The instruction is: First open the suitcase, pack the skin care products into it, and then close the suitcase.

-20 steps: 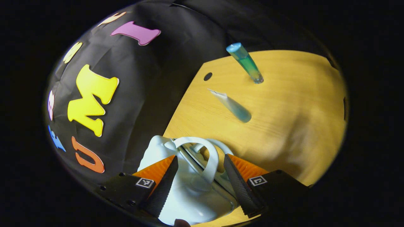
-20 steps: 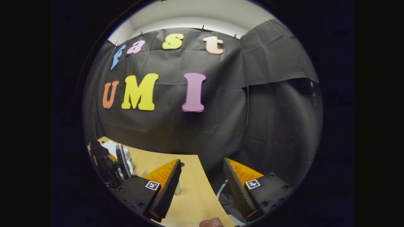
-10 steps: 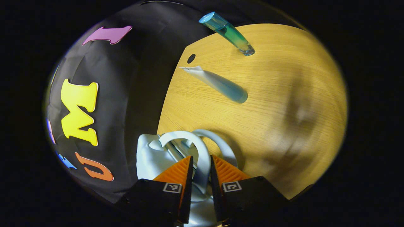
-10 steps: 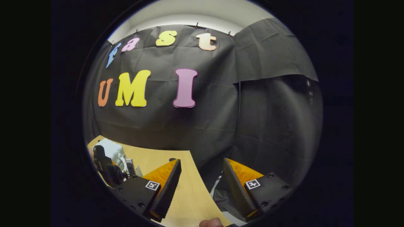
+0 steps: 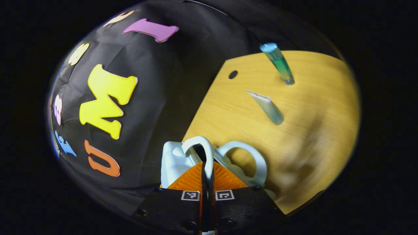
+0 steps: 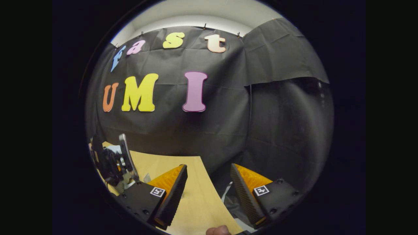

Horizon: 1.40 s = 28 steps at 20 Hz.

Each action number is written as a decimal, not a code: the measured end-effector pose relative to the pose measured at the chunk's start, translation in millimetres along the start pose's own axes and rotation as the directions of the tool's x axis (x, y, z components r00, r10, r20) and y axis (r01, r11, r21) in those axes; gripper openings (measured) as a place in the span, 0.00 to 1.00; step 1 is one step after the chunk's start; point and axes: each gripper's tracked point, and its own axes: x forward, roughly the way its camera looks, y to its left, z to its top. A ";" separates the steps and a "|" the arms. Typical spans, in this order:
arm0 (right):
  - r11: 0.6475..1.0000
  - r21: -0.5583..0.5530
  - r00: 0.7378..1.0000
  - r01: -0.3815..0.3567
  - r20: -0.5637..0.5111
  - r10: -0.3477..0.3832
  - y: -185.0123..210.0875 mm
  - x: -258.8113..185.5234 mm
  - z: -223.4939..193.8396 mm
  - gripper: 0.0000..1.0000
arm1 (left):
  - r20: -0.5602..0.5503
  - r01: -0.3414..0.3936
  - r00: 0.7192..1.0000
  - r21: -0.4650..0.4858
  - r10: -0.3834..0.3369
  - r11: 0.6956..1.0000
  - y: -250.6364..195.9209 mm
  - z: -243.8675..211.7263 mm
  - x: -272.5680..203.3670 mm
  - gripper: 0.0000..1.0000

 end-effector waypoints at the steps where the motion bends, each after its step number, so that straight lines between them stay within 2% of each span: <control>1: 1.000 -0.005 1.000 -0.014 0.005 0.014 6.0 -0.8 2.5 0.80 | 0.020 -0.026 0.999 -0.044 0.027 0.999 17.5 -0.8 -7.2 0.03; 3: 0.999 -0.013 0.999 -0.040 0.014 0.040 19.2 -0.3 8.0 0.80 | 0.056 -0.093 0.993 -0.172 0.104 0.981 60.3 -8.7 -21.2 0.03; 5: 0.998 -0.017 0.998 -0.066 0.021 0.066 33.2 0.1 14.5 0.80 | 0.102 -0.156 0.975 -0.312 0.196 0.937 112.6 -20.7 -35.1 0.03; 7: 0.995 -0.024 0.995 -0.095 0.025 0.096 48.9 1.8 21.3 0.80 | 0.108 -0.235 0.947 -0.410 0.303 0.881 164.6 -51.8 -53.7 0.03; 9: 0.991 -0.042 0.991 -0.129 0.031 0.130 67.3 3.0 29.3 0.80 | 0.050 -0.315 0.921 -0.485 0.385 0.816 207.2 -104.2 -57.2 0.03; 11: 0.985 -0.063 0.986 -0.161 0.038 0.163 86.0 2.2 37.5 0.80 | -0.008 -0.354 0.904 -0.575 0.428 0.738 239.5 -164.0 -49.0 0.02; 12: 0.982 -0.072 0.984 -0.172 0.040 0.175 93.8 2.7 39.7 0.80 | -0.027 -0.350 0.903 -0.627 0.430 0.696 253.4 -194.2 -41.8 0.02; 14: 0.978 -0.091 0.981 -0.187 0.039 0.191 106.2 2.3 43.3 0.80 | -0.054 -0.320 0.908 -0.728 0.415 0.606 272.5 -248.8 -18.9 0.02; 17: 0.973 -0.126 0.980 -0.194 0.026 0.198 119.8 1.8 44.7 0.79 | -0.081 -0.262 0.933 -0.820 0.351 0.509 270.1 -312.7 9.3 0.03; 21: 0.970 -0.170 0.985 -0.173 -0.002 0.175 126.3 2.8 38.1 0.80 | -0.097 -0.156 0.972 -0.948 0.214 0.277 234.2 -386.3 61.8 0.03; 24: 0.967 -0.195 0.987 -0.163 -0.026 0.161 128.5 0.8 31.4 0.81 | -0.080 -0.094 0.989 -0.988 0.122 0.120 191.2 -412.1 95.7 0.03; 25: 0.967 -0.195 0.986 -0.165 -0.037 0.161 131.2 0.9 28.7 0.81 | -0.070 -0.079 0.992 -0.994 0.104 0.077 175.9 -415.4 106.6 0.03; 28: 0.965 -0.192 0.983 -0.181 -0.066 0.171 142.7 -1.1 19.2 0.80 | -0.047 -0.046 0.998 -0.999 0.045 -0.016 146.3 -416.3 124.2 0.04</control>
